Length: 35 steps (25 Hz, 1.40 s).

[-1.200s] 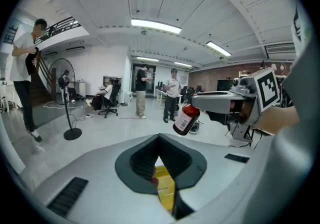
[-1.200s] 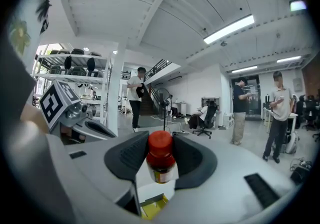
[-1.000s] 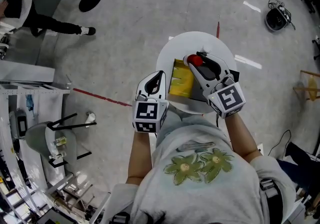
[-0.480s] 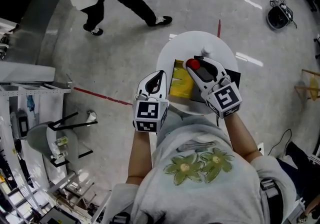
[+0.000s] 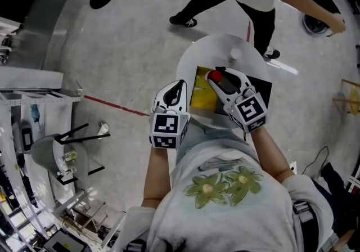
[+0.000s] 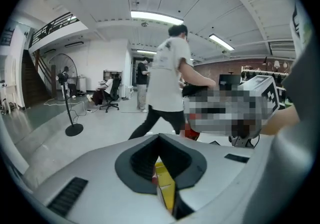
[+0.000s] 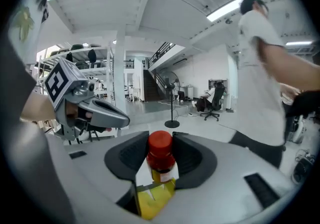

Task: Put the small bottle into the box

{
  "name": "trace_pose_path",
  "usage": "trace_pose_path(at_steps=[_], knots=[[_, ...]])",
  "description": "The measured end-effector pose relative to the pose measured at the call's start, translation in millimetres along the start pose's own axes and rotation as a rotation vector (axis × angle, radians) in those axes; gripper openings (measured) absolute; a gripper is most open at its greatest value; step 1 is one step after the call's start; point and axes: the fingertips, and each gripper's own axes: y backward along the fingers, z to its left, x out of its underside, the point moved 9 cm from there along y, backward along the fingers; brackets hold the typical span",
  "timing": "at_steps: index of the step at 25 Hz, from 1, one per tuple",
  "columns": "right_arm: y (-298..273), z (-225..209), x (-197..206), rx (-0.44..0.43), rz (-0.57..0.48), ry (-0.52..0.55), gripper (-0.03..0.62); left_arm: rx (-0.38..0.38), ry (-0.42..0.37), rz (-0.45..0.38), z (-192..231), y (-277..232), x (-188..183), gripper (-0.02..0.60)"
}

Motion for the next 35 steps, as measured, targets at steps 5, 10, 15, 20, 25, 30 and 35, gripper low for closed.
trace_pose_path(at_steps=[5, 10, 15, 20, 25, 30, 35], knots=[[-4.9, 1.2, 6.2, -0.016, 0.022, -0.002, 0.153, 0.001, 0.000, 0.013, -1.7, 1.2, 3.5, 0.002], [-9.5, -1.8, 14.9, -0.024, 0.049, -0.006, 0.153, 0.000, -0.002, 0.027, -2.2, -0.5, 5.1, 0.002], [-12.3, -0.3, 21.2, -0.028, 0.076, -0.007, 0.153, 0.002, -0.002, 0.032, 0.4, 0.0, 6.0, 0.002], [-16.9, -1.0, 28.8, -0.034, 0.101, -0.011, 0.153, 0.008, 0.006, 0.043, 3.2, -4.2, 8.9, 0.002], [-20.8, -0.6, 35.7, -0.043, 0.121, -0.012, 0.153, 0.007, 0.005, 0.047, 3.8, -6.3, 10.5, 0.002], [-23.6, 0.4, 42.5, -0.052, 0.143, -0.012, 0.153, 0.001, 0.013, 0.061, 4.9, -5.3, 14.6, 0.002], [-28.1, -1.8, 49.0, -0.060, 0.161, -0.014, 0.153, -0.012, 0.017, 0.067, 7.5, -5.2, 17.0, 0.002]])
